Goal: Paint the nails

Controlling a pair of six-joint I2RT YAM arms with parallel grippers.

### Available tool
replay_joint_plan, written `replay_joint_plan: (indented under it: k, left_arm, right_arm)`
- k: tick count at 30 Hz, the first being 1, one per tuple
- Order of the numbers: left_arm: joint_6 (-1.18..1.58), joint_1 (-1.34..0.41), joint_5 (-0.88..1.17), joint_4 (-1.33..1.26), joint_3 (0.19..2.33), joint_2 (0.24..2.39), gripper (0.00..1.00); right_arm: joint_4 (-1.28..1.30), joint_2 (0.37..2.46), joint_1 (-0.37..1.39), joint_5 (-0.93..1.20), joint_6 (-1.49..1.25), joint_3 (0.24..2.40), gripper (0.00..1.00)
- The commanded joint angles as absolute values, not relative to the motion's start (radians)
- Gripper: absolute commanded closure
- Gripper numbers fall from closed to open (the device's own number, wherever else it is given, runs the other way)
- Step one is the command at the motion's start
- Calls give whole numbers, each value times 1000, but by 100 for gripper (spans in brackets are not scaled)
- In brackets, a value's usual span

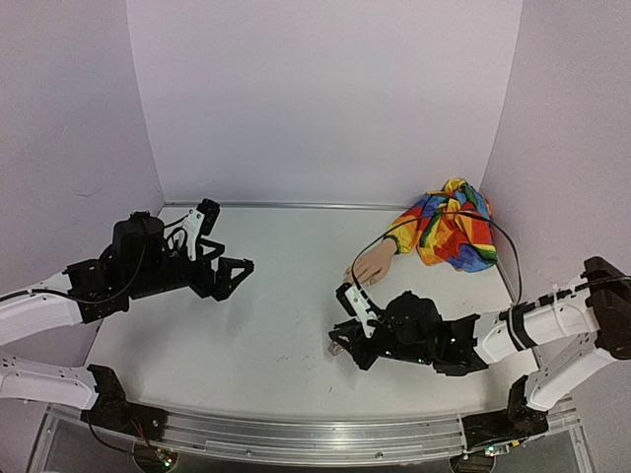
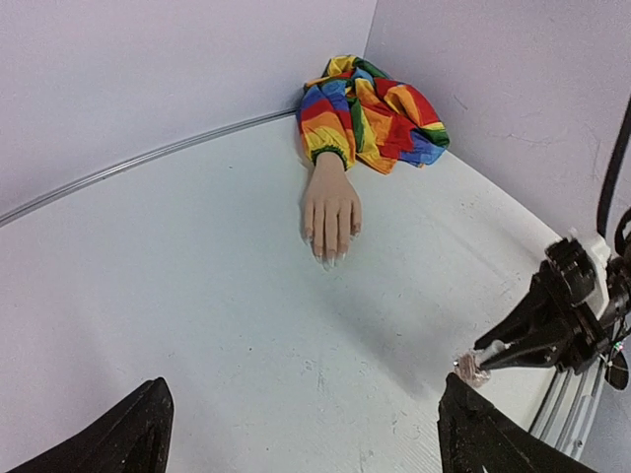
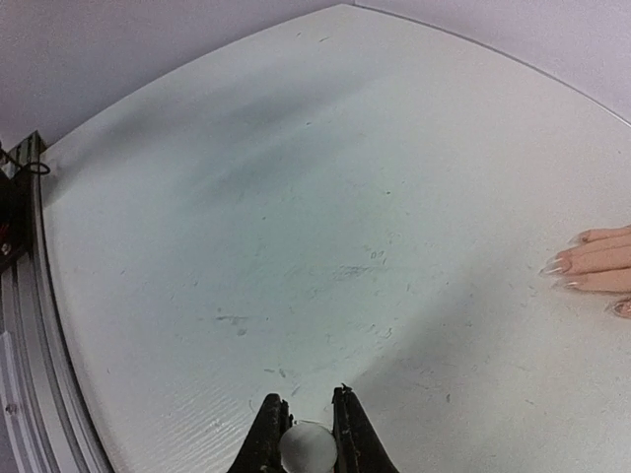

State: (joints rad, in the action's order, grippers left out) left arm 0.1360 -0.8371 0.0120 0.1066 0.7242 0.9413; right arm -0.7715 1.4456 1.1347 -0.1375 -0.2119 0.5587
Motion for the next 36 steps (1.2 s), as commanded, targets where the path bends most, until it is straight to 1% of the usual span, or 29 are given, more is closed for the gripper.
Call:
replay_joint_plan:
  k: [1, 8, 14, 18, 25, 32, 34, 35, 36]
  left_arm:
    - [167, -833, -67, 77, 737, 952, 5]
    - [172, -833, -71, 77, 739, 962, 3]
    - [169, -833, -84, 77, 739, 954, 2]
    - [166, -833, -93, 77, 738, 952, 2]
    - [169, -832, -91, 77, 743, 965, 1]
    - [158, -832, -90, 76, 753, 970, 1]
    - [157, -831, -91, 76, 755, 972, 1]
    - [156, -831, -90, 77, 754, 973, 1]
    - [156, -831, -88, 77, 755, 973, 1]
  right_arm:
    - [-960, 1450, 1160, -136, -156, 522, 100]
    - [-1047, 1542, 1191, -168, -155, 488, 100]
    - [-1063, 1612, 1207, -189, -153, 500, 100]
    - [-1080, 1634, 1209, -192, -158, 495, 97]
    - [-1088, 1666, 1209, -199, -172, 487, 88]
    - [-1110, 1699, 1210, -204, -187, 476, 88]
    - [-1117, 1698, 1212, -207, -192, 470, 84]
    - [-1118, 1697, 1212, -210, -194, 468, 81]
    - [-1117, 1695, 1212, -214, -198, 466, 75]
